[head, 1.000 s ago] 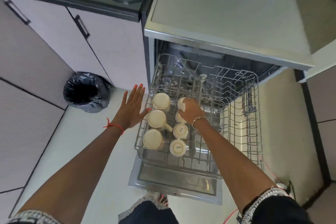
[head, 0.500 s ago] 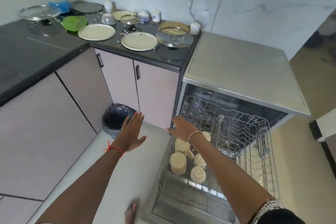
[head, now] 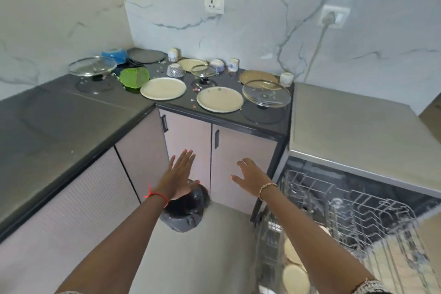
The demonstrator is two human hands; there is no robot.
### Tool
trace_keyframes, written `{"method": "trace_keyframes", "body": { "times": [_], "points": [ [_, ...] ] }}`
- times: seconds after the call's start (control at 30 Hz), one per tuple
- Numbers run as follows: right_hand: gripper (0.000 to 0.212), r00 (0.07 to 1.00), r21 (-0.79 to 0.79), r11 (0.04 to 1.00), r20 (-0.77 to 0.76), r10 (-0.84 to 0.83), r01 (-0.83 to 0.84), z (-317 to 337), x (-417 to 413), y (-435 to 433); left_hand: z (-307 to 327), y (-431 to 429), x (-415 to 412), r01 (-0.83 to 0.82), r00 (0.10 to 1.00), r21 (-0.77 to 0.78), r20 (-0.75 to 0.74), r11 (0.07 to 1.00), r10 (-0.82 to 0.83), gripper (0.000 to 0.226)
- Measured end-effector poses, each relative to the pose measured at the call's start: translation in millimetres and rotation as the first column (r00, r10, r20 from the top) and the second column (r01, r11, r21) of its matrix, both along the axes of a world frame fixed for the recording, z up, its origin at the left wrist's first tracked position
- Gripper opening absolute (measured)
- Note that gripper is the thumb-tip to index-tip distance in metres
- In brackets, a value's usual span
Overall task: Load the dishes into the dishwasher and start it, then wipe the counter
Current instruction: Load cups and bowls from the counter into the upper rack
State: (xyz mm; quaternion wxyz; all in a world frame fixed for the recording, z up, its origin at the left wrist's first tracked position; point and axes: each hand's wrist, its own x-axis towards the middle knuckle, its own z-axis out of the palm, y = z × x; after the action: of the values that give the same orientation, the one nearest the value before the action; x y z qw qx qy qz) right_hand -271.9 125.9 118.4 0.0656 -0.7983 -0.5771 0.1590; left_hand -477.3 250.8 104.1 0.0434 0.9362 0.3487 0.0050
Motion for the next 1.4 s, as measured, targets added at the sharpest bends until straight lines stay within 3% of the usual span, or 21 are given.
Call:
{"method": "trace_keyframes", "body": {
  "times": [0.37,0.67,0.93,1.2,1.4],
  "points": [
    [0.054,0.995,0.171,0.982,0.054,-0.086,0.076,30.6,36.2,102.0,17.5,114.9,39.9,0.049,0.998,0.035,0.034,0.998,-0.050,0.078],
    [0.044,0.987,0.276,0.960,0.138,-0.082,0.041,50.9,126.8,187.7,27.6,201.8,139.6,0.113,0.978,0.021,0.172,0.993,-0.115,0.078],
    [0.045,0.980,0.345,0.932,0.113,-0.162,0.114,87.3,224.4,246.2,44.5,271.0,244.8,0.092,0.979,0.055,0.178,0.994,-0.100,0.077],
    [0.037,0.972,0.283,0.936,0.046,-0.231,0.209,97.6,320.8,285.8,37.2,325.9,321.1,0.106,0.983,-0.004,0.154,0.994,-0.104,0.075],
    [0.043,0.923,0.232,0.893,-0.081,-0.377,0.385,82.3,404.4,322.4,27.2,376.6,379.9,0.119,0.982,-0.093,0.156,0.988,-0.104,0.074]
  ]
}}
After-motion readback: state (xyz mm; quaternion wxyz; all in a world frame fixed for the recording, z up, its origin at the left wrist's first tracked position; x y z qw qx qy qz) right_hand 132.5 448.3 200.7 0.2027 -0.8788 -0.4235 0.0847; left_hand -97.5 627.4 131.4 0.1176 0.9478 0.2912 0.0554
